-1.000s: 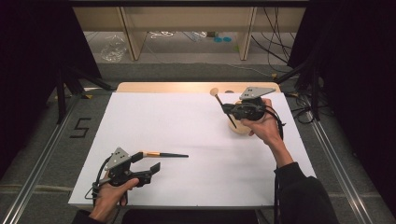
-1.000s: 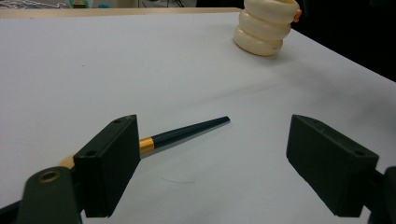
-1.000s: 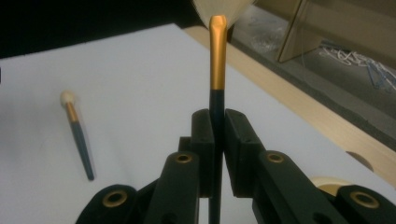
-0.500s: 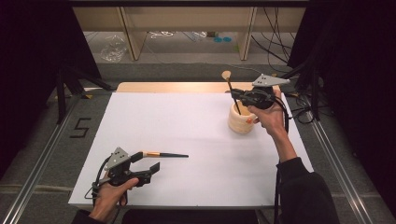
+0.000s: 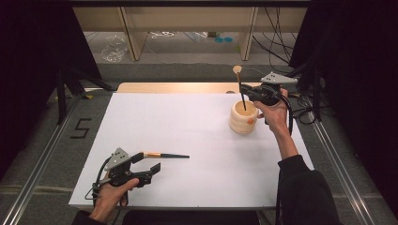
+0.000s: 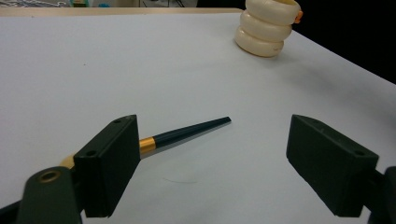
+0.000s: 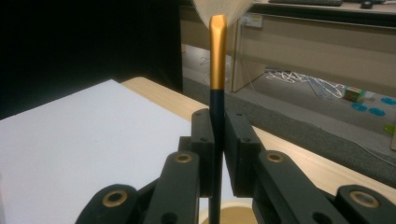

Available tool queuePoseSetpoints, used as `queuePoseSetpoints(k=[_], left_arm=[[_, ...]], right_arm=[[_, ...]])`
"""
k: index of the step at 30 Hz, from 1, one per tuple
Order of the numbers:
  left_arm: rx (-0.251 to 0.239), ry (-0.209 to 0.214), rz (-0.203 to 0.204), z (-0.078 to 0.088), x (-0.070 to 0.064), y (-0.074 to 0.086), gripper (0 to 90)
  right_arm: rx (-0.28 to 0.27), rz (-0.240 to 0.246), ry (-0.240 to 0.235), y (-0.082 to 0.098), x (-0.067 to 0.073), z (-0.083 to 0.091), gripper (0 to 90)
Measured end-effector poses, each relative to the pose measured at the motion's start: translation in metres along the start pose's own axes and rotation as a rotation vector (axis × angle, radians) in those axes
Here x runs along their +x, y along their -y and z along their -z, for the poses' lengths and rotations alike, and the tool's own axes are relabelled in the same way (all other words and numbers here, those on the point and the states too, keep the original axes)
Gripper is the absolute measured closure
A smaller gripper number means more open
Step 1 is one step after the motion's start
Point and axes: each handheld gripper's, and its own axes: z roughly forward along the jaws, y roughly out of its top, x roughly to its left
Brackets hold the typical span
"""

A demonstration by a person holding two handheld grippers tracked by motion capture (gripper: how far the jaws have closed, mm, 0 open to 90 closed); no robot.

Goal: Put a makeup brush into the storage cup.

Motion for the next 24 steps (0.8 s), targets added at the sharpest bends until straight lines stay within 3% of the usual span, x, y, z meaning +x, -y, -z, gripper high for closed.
queuePoseSetpoints(k=[7,24], left_arm=[[0.0,0.001,0.004,0.0,0.0,0.0,17.2],[-0.003,0.001,0.004,0.0,0.0,0.0,17.2]], right_arm=[[-0.001,-0.018,0.029,0.008,-0.005,-0.004,83.0],[0.02,-0.056,0.045,0.021,-0.011,-0.007,83.0]])
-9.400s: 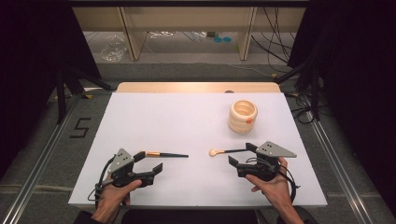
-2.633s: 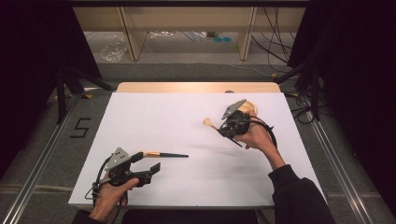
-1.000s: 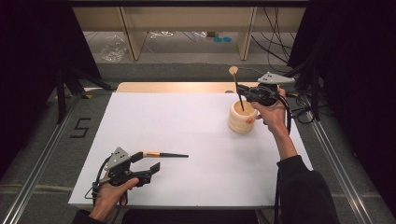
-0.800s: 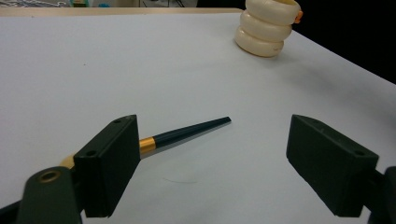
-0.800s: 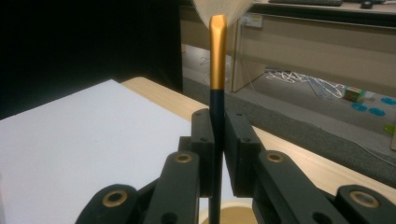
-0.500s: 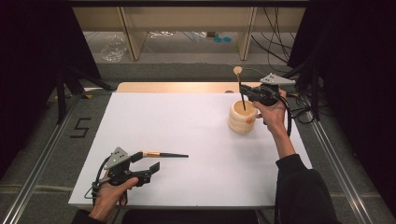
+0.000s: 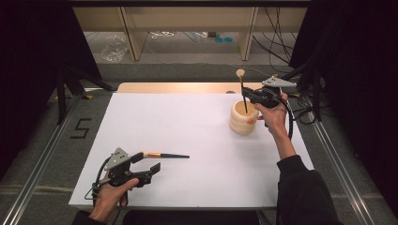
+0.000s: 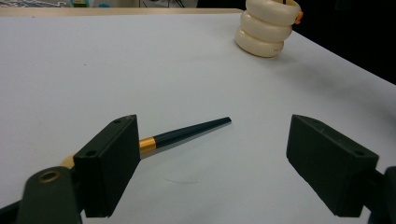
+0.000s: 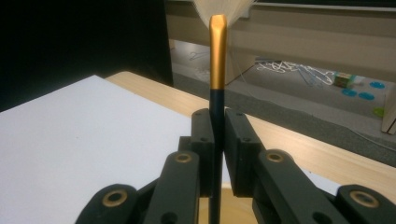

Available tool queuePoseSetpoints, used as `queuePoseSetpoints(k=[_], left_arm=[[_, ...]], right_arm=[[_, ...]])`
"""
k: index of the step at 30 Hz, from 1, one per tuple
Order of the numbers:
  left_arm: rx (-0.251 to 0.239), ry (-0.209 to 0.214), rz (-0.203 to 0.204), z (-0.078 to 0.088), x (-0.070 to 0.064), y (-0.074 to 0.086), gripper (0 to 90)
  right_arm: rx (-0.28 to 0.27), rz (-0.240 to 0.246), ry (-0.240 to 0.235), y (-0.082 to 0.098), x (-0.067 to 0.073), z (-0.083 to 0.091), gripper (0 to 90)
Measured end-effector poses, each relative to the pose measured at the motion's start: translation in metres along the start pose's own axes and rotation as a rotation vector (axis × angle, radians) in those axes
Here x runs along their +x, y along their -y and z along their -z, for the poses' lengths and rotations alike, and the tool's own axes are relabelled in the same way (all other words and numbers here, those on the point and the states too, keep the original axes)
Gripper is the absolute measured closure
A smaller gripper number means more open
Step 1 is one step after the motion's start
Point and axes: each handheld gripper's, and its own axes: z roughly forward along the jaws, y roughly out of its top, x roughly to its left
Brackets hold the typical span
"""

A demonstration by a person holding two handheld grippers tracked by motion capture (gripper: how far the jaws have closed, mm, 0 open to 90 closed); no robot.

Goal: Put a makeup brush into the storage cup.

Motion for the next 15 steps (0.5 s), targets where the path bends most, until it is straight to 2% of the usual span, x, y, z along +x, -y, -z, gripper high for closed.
queuePoseSetpoints(k=[10,15], left_arm=[[0.001,-0.002,0.001,0.0006,0.0005,-0.0002,17.2],[0.0,-0.001,0.0,0.0007,0.0005,-0.0003,17.3]], right_arm=[[0.017,0.013,0.002,0.0056,0.0002,-0.0036,82.9],[0.024,-0.004,-0.004,0.0092,0.0006,-0.0057,82.9]])
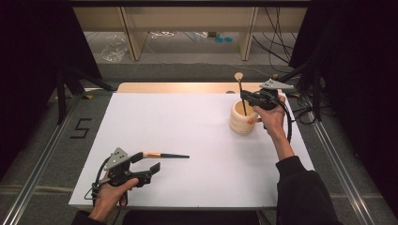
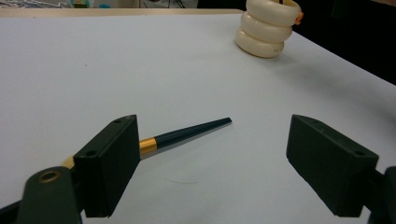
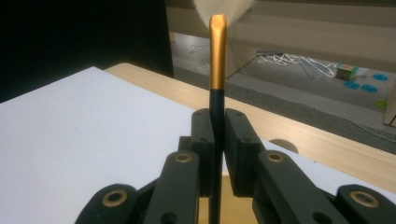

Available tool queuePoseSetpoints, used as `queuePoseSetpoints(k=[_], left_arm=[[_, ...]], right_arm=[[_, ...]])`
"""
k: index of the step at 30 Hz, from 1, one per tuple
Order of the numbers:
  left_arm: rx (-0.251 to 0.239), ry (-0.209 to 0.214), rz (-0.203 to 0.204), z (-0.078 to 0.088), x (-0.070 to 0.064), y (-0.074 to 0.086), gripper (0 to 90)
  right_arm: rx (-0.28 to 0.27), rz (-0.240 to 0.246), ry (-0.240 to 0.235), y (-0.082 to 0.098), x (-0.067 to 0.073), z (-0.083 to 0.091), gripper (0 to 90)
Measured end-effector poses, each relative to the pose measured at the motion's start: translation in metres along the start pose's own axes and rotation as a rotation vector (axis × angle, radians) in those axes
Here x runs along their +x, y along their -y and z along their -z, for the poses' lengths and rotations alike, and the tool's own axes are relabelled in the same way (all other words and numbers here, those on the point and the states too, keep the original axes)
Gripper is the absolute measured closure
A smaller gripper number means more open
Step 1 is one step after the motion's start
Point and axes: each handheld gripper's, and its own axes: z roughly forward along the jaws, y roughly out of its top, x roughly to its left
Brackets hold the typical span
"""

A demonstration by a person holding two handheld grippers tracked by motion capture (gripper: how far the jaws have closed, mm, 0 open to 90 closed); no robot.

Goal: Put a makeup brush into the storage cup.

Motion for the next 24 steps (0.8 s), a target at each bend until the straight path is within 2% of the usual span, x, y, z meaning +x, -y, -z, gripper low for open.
queuePoseSetpoints(k=[9,11,13,15,19,20,21,24], left_arm=[[-0.004,-0.002,0.002,0.001,0.0,0.0,17.3],[-0.004,-0.001,0.002,0.001,0.0,0.0,17.3],[-0.004,-0.001,0.003,0.001,0.0,0.0,17.2],[-0.005,-0.001,0.001,0.001,0.0,0.0,17.2],[-0.005,0.001,0.005,0.001,0.0,0.0,17.3],[-0.005,-0.001,0.001,0.001,0.001,0.0,17.2],[-0.004,0.0,0.001,0.001,0.001,0.0,17.3],[-0.004,0.0,0.002,0.001,0.0,0.0,17.3]], right_arm=[[0.007,0.005,0.011,0.004,0.0,-0.001,82.9],[0.018,-0.008,0.001,0.005,0.001,-0.001,82.9],[0.019,0.011,0.01,0.006,0.0,-0.002,82.9],[0.022,-0.004,0.009,0.008,0.0,-0.002,82.9],[0.032,-0.005,0.017,0.01,-0.001,-0.001,82.9],[0.03,-0.023,0.006,0.011,0.0,-0.002,82.8],[0.018,-0.003,0.016,0.011,-0.002,-0.002,82.8],[0.033,-0.004,0.023,0.012,-0.002,-0.001,82.8]])
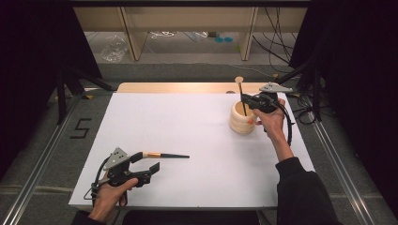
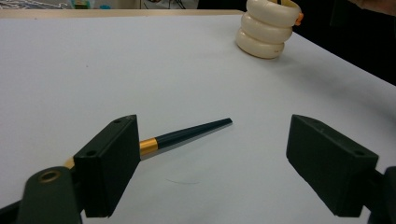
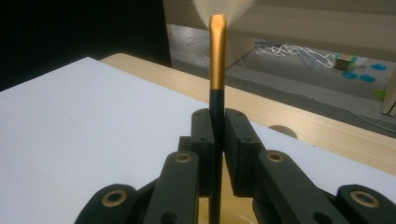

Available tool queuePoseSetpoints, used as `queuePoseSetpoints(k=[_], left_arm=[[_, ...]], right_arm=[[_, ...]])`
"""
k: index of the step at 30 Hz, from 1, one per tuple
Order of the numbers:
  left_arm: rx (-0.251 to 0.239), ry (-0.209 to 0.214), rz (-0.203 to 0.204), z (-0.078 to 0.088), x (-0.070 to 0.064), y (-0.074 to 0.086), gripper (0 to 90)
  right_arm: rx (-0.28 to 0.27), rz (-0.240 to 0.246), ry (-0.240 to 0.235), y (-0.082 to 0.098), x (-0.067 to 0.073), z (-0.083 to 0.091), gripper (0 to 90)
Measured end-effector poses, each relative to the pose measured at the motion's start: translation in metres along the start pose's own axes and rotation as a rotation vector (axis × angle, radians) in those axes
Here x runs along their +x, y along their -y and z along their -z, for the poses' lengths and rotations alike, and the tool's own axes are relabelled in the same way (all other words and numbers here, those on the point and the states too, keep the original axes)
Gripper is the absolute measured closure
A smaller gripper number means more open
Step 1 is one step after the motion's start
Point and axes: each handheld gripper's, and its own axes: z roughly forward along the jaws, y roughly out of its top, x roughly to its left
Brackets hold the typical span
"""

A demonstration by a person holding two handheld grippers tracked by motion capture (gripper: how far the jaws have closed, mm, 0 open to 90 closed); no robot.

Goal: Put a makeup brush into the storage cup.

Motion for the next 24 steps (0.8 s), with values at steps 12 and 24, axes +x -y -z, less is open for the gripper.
queuePoseSetpoints(k=[12,24], left_arm=[[0.006,0.005,0.01,0.0,-0.001,0.0,17.2],[0.002,0.007,-0.001,0.002,0.001,-0.001,17.2]], right_arm=[[0.019,-0.023,0.048,0.0,0.006,0.004,52.9],[0.008,0.009,0.065,-0.003,0.033,0.037,35.7]])
